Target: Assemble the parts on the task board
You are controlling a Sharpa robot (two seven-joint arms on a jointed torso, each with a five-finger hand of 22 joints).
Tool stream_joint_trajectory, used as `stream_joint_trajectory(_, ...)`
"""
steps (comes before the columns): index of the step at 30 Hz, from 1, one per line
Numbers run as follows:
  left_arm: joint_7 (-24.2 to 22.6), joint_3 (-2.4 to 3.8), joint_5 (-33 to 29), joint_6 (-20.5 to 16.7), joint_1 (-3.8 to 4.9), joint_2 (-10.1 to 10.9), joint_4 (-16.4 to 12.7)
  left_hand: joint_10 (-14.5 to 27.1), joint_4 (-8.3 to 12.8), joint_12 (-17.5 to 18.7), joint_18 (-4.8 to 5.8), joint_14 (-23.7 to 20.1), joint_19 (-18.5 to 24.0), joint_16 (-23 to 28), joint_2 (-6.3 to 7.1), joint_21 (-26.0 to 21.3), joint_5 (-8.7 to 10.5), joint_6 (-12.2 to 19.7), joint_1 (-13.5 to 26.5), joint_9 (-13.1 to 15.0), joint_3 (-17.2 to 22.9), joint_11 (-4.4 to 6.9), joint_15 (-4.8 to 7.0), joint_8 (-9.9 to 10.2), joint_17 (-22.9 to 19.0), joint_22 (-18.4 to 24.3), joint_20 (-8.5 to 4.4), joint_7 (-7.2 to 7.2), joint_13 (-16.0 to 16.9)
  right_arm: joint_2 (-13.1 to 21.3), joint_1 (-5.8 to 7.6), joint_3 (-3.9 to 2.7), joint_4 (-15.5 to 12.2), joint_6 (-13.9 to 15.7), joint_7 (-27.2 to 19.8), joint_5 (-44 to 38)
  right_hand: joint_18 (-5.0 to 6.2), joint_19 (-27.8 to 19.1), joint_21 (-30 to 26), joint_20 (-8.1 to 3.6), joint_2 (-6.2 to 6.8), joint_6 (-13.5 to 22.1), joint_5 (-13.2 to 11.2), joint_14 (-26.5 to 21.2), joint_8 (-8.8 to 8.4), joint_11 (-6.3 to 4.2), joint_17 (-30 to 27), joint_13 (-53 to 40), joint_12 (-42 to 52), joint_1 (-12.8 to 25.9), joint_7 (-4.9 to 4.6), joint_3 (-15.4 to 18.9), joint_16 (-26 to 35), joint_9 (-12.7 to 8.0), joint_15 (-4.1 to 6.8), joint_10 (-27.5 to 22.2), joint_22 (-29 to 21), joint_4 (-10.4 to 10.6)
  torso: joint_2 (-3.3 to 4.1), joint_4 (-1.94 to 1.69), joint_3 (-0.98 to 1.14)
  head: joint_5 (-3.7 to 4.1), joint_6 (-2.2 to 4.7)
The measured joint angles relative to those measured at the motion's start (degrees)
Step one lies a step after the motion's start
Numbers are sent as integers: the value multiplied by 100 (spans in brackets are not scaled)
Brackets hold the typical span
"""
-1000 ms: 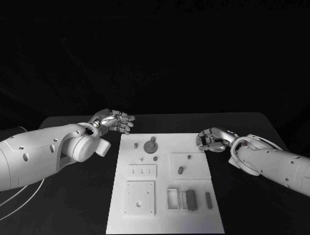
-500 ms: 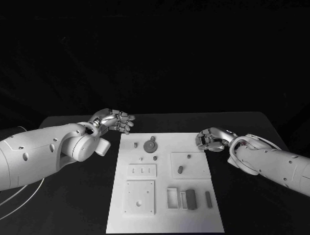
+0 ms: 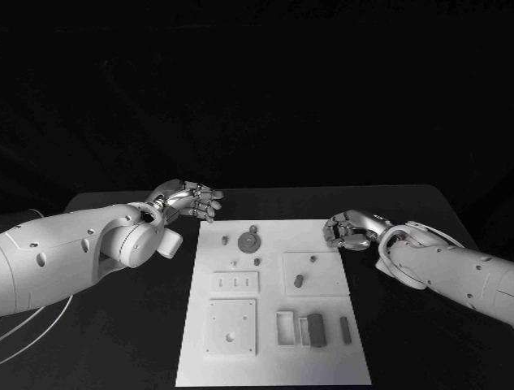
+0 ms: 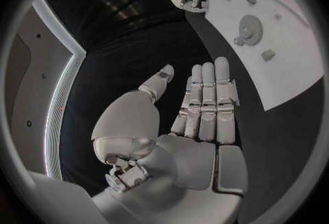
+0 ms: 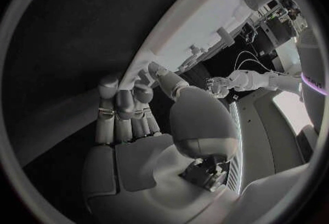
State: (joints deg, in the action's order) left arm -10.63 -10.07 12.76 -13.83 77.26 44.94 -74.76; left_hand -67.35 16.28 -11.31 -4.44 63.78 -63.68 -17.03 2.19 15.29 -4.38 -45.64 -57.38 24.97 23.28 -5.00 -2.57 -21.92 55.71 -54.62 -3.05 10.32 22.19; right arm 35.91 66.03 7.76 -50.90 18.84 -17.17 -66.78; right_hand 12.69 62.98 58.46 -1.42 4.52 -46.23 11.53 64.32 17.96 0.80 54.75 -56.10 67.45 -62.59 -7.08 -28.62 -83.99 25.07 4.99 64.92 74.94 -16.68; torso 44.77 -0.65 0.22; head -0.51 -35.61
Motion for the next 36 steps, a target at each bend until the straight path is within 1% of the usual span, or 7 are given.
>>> stream_joint_trajectory(5, 1, 0, 2, 1, 1, -1, 0, 0, 0, 0, 5, 0, 0, 0, 0, 0, 0, 0, 0, 0, 0, 0, 0, 0, 0, 0, 0, 0, 0, -10, 0, 0, 11, 22, 10, -1, 0, 10, 0, 8, -25, -61, 0, 20, 30, 1, -8, 0, 0, 25, -21, 0, -22, 22, 2, 42, 0, 0, 0, 1, -1, 2, -1)
stream_joint_trajectory(10, 2, 0, 3, 1, 0, -1, 1, 0, 0, 0, 16, 0, 0, 0, 0, 0, 0, 0, 0, -1, 0, 0, 0, 0, -1, -6, 0, 0, -1, -22, 0, 0, 33, 46, 17, -2, 0, 41, 32, -21, -88, -171, 0, 56, 129, 20, -27, 1, 22, 88, 47, 0, -22, 77, -14, 63, 0, 0, 0, 1, 0, 2, -4)
stream_joint_trajectory(16, 3, 0, 5, 3, 0, 2, 0, 0, 0, 24, 34, 0, 0, 21, 0, 0, 0, 0, 0, 6, 0, 0, 0, 0, 9, -5, 0, 0, 5, -34, 0, 0, 43, 59, 20, -2, 0, 41, 33, -25, -182, -324, -23, 70, 201, 20, -38, 1, 22, 105, 79, -5, -43, 133, -27, 104, 0, 5, 0, 0, 1, 2, -7)
stream_joint_trajectory(19, 4, 0, 6, 3, 0, 4, -3, 0, 0, 24, -5, 0, 0, 21, 0, 0, 0, 0, 0, 5, 0, 0, 0, 0, 9, -5, 0, 0, 5, -38, -1, 1, 49, 62, 24, -3, -1, 31, 33, -34, -182, -348, -45, 71, 216, 20, -43, 1, 22, 105, 82, -17, -43, 157, -28, 104, 0, 16, 0, 1, 2, 2, -10)
stream_joint_trajectory(30, 9, 1, 12, 5, -1, 7, -8, 0, 0, 24, -29, 0, 0, 22, 0, 0, 0, 0, 0, 10, 0, 0, 0, 0, 9, -5, 0, 0, 9, -53, -10, 6, 30, 99, 45, -3, -1, 30, 55, -33, -205, -428, -74, 90, 245, 0, -57, 9, 22, 129, 119, -17, -43, 194, -13, 123, 0, 16, 0, 1, 2, 1, -28)
stream_joint_trajectory(32, 14, 1, 26, 5, -1, 10, -8, 0, 0, 23, -28, 0, 0, 22, 0, 0, 0, 0, 0, 11, 0, 0, 0, 0, 9, -8, 0, 0, 11, -51, -12, 9, 6, 123, 58, -3, 0, 30, 55, -32, -235, -467, -111, 98, 245, 0, -58, 9, 22, 158, 129, -17, -43, 201, -21, 124, 0, 16, 0, 2, 2, 1, -29)
stream_joint_trajectory(36, 38, 0, 77, 1, 1, 12, -10, 0, 0, 23, -27, 20, 0, 22, 0, 0, 0, -12, 0, 29, 0, 0, 21, 0, 23, -15, 0, 12, 28, -47, -14, 9, -61, 185, 87, -3, -1, 29, 55, -32, -212, -479, -111, 98, 244, -20, -64, 11, 22, 197, 133, -17, -66, 228, -22, 144, 0, 16, 0, 3, 3, 5, -31)
